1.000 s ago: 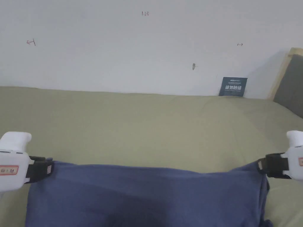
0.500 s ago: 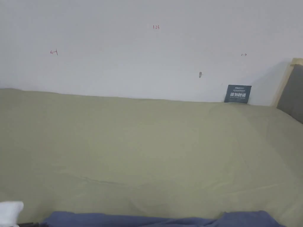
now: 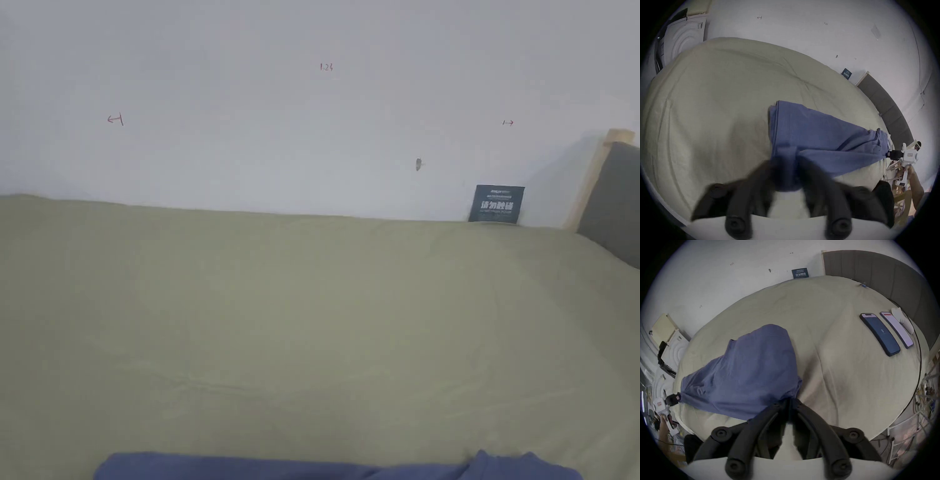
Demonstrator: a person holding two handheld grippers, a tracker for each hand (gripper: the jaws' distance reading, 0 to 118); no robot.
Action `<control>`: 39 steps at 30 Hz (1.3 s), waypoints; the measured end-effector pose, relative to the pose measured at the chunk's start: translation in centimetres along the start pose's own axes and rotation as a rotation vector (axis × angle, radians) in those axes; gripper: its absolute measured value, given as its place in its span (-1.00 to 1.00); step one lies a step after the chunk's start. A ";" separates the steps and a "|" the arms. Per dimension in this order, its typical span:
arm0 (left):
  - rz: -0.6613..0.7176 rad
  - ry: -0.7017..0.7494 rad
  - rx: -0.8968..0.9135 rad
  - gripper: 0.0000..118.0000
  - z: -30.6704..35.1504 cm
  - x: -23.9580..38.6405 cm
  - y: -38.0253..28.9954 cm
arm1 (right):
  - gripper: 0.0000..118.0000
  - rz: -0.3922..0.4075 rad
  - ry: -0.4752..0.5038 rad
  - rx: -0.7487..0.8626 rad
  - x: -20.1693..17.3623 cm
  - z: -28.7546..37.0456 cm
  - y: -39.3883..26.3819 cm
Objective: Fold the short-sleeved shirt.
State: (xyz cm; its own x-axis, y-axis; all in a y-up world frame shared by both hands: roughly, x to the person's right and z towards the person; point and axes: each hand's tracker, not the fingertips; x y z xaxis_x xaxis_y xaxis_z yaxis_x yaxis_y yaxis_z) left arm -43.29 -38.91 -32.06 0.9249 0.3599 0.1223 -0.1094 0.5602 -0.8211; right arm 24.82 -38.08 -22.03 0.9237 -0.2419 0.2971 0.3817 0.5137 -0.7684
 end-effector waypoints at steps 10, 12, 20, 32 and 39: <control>-0.034 -0.006 0.130 0.75 7.5 2.0 1.5 | 0.45 0.232 -0.048 0.160 -7.1 6.5 2.6; -0.036 -0.009 0.161 0.14 7.9 2.7 1.2 | 0.26 0.265 -0.003 0.154 -8.9 6.6 2.1; 0.143 -0.065 0.135 -1.00 5.3 -1.5 0.6 | -0.89 0.280 0.093 0.133 -12.7 4.1 -0.1; 0.205 -0.343 -0.016 -0.82 -1.9 -7.5 6.3 | -0.89 0.364 0.121 0.116 -15.9 2.9 -0.6; 0.301 -0.430 -0.141 0.99 -4.2 -8.4 5.6 | -0.89 0.368 0.131 0.105 -17.3 2.6 -0.7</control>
State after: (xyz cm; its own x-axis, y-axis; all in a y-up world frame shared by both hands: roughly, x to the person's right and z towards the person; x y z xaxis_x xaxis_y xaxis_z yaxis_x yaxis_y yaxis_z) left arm -50.10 -41.93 -40.00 0.6244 0.7785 0.0629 -0.2691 0.2900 -0.9184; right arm 8.67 -32.17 -25.15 0.9898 -0.1255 -0.0673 0.0337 0.6657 -0.7455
